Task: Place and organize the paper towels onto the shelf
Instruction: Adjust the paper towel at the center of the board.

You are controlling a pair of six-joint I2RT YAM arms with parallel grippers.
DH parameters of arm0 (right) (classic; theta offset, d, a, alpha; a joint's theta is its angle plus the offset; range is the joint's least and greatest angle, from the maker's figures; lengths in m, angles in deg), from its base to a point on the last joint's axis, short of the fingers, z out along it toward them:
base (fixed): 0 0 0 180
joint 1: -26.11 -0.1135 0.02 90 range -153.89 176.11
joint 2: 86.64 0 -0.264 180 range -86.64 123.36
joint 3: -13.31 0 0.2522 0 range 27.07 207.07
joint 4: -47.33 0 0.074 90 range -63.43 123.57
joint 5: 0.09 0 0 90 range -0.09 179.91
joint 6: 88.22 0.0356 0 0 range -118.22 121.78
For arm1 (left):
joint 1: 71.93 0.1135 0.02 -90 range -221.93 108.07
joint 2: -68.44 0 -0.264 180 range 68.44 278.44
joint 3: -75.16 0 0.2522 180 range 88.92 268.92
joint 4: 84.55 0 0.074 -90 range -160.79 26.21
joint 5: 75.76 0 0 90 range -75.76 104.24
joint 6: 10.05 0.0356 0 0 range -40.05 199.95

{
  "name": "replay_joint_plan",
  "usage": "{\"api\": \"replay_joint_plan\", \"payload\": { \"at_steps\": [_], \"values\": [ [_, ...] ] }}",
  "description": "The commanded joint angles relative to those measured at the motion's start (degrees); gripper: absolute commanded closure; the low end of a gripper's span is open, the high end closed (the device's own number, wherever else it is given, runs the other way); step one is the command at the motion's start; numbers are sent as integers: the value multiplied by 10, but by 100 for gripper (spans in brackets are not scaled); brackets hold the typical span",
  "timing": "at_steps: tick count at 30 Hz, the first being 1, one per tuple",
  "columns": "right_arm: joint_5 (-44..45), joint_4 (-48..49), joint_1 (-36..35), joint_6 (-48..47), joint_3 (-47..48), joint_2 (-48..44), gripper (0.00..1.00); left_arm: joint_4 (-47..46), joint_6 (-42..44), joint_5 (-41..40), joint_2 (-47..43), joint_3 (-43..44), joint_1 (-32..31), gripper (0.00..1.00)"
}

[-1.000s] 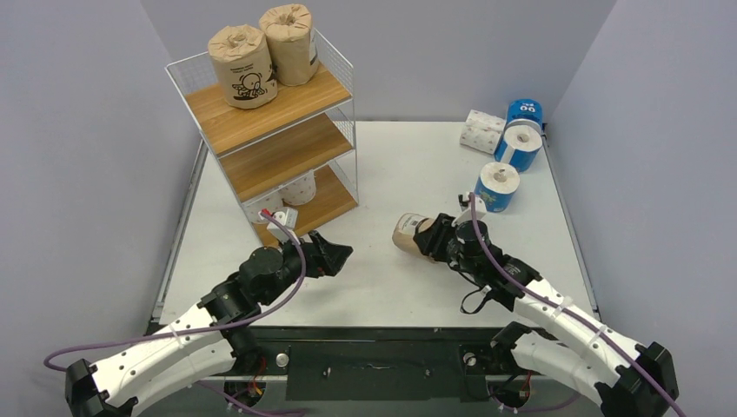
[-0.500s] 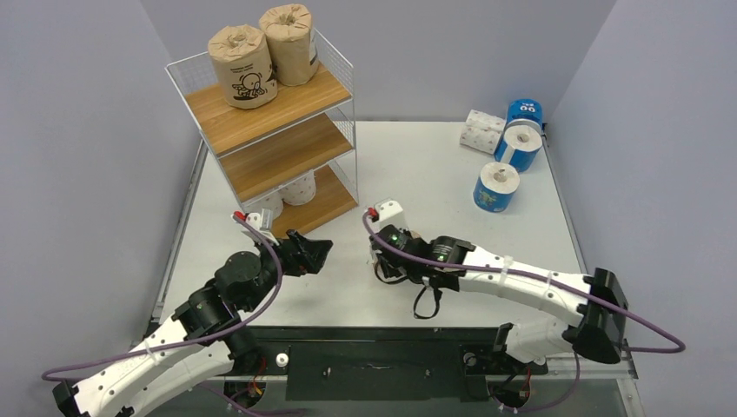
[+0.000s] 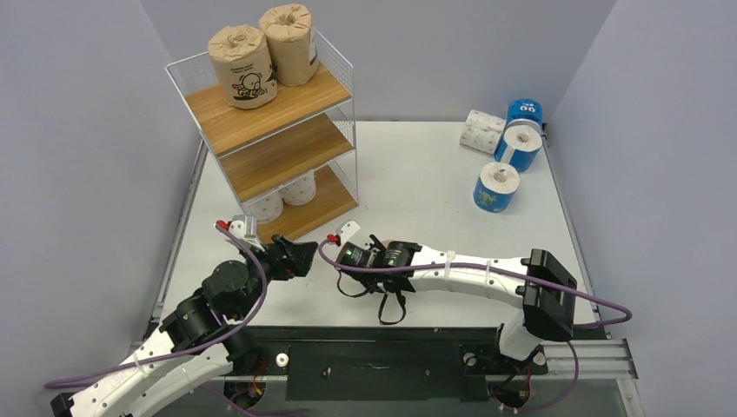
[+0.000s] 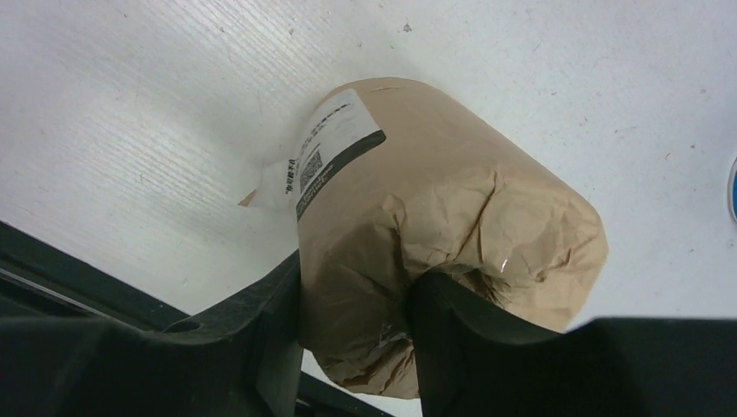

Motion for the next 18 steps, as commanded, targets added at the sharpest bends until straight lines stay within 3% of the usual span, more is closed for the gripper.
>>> {"api": "replay_joint_plan", "payload": {
  "at_steps": [1,7,15,17,18],
  "values": [
    [11,-5,-2,-18,33,-5,56,10,3,-24,-4,1,-1,18],
    [3,-12,-3,-12,41,-36,39,14,16,-30,-2,16,-1,16],
    [60,14,10,35,38,-160,30,33,46,-71,-25,43,-1,12],
    [57,44,45,78,9,-199,26,33,52,-86,-33,46,-1,12],
    [10,55,83,102,-13,-210,25,34,56,-94,-35,47,-1,12]
  ]
}}
